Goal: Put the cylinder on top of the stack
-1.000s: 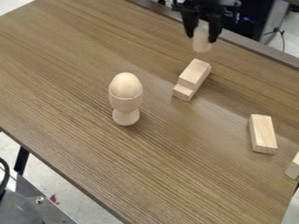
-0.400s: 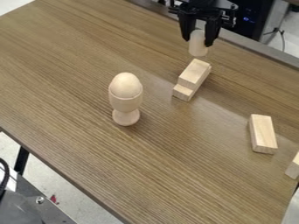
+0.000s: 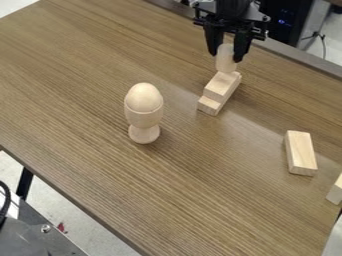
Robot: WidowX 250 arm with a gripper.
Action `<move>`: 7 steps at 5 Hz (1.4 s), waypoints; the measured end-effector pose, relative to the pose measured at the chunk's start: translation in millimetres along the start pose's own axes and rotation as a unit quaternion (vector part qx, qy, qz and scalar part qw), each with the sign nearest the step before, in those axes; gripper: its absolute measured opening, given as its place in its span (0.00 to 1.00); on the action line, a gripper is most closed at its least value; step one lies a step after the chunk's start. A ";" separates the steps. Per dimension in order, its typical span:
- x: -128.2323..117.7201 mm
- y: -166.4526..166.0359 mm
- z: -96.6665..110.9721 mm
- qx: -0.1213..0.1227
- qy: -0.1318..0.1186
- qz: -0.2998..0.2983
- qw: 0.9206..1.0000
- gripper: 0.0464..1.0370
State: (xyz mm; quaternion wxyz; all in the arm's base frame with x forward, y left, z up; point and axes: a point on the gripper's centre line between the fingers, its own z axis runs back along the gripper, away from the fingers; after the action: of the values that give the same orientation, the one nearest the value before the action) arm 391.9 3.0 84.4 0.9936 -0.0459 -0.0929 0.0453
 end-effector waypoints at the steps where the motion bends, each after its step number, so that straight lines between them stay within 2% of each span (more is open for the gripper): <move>1: -1.9 -0.2 -7.9 0.003 0.010 -0.004 1.000 0.49; 3: -6.6 2.4 -12.0 0.011 0.016 -0.007 1.000 0.49; 7: -7.4 -2.3 -12.3 0.006 0.018 -0.011 1.000 0.50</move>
State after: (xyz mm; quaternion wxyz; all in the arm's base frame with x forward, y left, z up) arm 387.2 -1.1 71.2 0.9958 -0.0394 -0.0749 0.0337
